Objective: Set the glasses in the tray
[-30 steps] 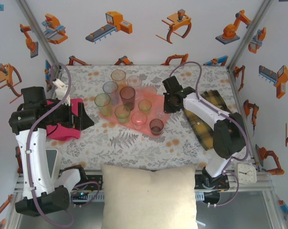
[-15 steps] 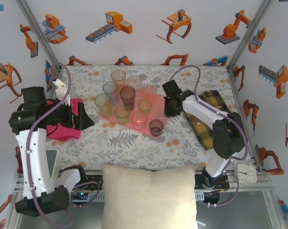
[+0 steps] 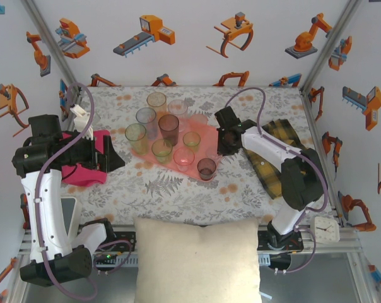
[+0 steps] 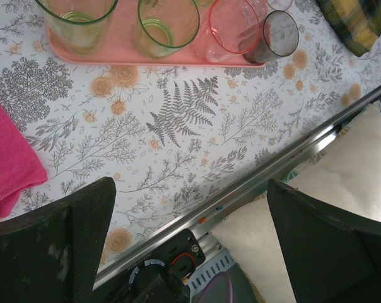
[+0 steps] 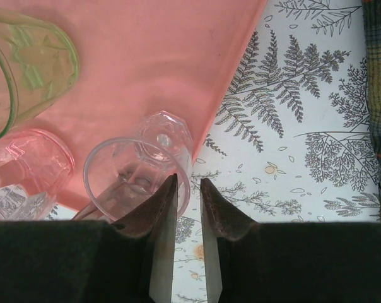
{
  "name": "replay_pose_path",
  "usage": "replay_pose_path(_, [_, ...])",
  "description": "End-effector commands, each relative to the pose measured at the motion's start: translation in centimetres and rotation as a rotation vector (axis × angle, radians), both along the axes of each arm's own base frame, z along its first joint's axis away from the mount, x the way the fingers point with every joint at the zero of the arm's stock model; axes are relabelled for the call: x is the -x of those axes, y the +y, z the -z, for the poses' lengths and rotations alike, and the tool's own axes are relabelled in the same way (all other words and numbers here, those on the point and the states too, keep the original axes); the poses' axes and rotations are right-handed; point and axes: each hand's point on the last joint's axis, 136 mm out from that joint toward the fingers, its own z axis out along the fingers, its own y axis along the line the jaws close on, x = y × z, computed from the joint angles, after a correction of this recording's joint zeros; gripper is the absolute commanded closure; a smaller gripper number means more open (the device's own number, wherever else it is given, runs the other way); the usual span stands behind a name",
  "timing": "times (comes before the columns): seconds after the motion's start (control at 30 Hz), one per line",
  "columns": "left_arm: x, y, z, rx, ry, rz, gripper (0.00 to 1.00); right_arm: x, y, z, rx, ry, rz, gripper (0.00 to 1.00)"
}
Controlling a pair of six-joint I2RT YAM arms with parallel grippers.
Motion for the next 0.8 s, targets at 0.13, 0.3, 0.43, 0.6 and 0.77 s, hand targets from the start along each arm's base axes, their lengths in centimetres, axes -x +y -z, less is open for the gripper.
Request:
replay_pose_path(0.13, [0.0,-0.3,-0.4,0.028,-0.006,0.004,0.03,-0.7,-1.4,-4.9,0.045,-0.120,0.023,0.73])
replay_pose_path(0.3, [0.0,-0.3,-0.6,0.030,-0.011,0.005,0.03,-1.8,-3.4,-7.4,0.033,-0.174,0.078,0.74])
replay_pose_path(0.43, [-0.1,-0.3,-0.7,0.030,-0.012,0.004,0.03,-3.4,-4.5,-6.9,0.018,-0.165,0.106,0.75])
replay_pose_path(0.6, [-0.2,-0.3,-0.9,0.027,-0.015,0.003,0.03,-5.3,-4.8,-5.2,-0.017,-0.154,0.142,0.77])
replay_pose_path(0.77, [-0.2,-0.2,-0.8,0.025,-0.010,0.002,0.03,-6.8,-4.3,-3.4,-0.066,-0.136,0.166,0.77])
